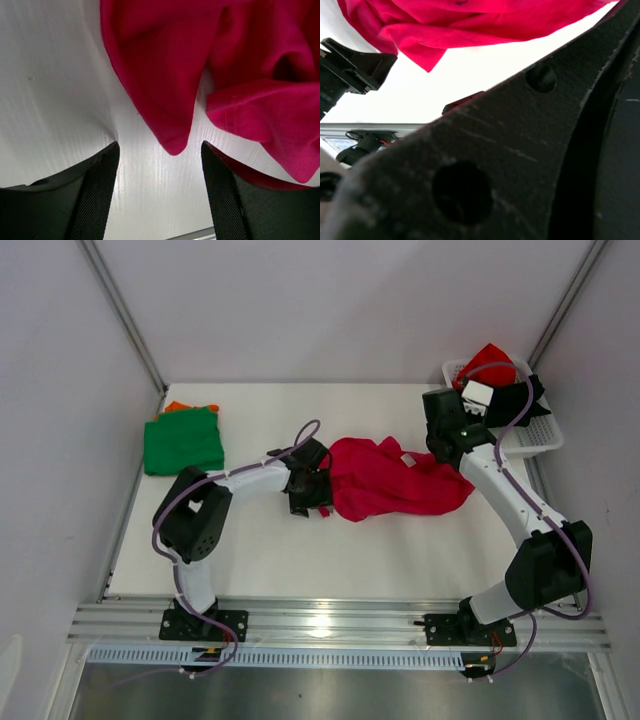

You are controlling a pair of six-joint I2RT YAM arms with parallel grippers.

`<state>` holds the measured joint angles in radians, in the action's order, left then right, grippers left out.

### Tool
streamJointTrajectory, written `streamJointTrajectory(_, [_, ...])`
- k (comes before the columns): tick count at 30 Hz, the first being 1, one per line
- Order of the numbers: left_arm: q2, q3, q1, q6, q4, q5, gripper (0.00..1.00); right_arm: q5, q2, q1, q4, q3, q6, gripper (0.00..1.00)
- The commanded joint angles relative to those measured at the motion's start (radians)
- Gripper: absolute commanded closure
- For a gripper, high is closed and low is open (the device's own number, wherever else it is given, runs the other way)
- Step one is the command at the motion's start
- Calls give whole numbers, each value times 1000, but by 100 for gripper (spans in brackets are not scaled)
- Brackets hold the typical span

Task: Fold and stack the t-shirts
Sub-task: Flatten out the tshirt

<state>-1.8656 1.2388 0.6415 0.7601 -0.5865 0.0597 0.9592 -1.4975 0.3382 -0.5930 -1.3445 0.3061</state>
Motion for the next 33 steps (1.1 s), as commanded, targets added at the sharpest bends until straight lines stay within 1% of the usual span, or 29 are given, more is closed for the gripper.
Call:
streamJointTrajectory(1, [-4,19,6,27,76,11,31,0,51,-2,21,5,2,99])
streamJointTrajectory(5, [-1,-9,7,28,143,8,34,4,68,-2,24,16,-7,99])
streamJointTrajectory(8, [-7,-24,7,24,181,15,74,3,82,-2,32,28,-13,99])
streamJointTrajectory(9, [-15,-24,7,25,188,19,94,0,85,-4,32,31,-12,99])
streamJointTrajectory(10, [-20,-25,9,25,189,22,99,0,86,-2,32,34,-13,99])
streamJointTrajectory(17, [-40,-24,9,25,175,11,99,-8,86,-2,38,50,-12,99])
streamJointTrajectory(19, [-27,-19,7,18,150,-6,99,-10,86,-2,42,51,-12,99])
streamJointTrajectory(21, [22,-1,9,4,114,-38,100,-11,88,-2,42,54,-13,100])
streamJointTrajectory(22, [43,10,9,-11,93,-104,99,-11,89,-2,42,56,-16,100])
streamJointTrajectory(24, [126,27,7,-30,1,-184,99,-14,91,-2,45,62,-16,100])
streamJointTrajectory(25, [159,42,7,-47,-30,-278,99,-13,92,-2,48,64,-19,99])
streamJointTrajectory(26, [190,57,6,-56,-89,-325,99,-11,97,-2,51,65,-19,100])
streamJointTrajectory(27, [257,62,4,-62,-113,-369,99,-10,98,-4,53,67,-19,100])
streamJointTrajectory(29, [324,74,-12,-82,-154,-452,99,-11,100,-4,58,68,-22,99])
streamJointTrajectory(30, [385,76,-22,-85,-160,-469,100,-13,99,-5,59,68,-22,100])
streamJointTrajectory(33, [451,71,-62,-107,-183,-503,99,-20,92,-5,61,64,-21,100])
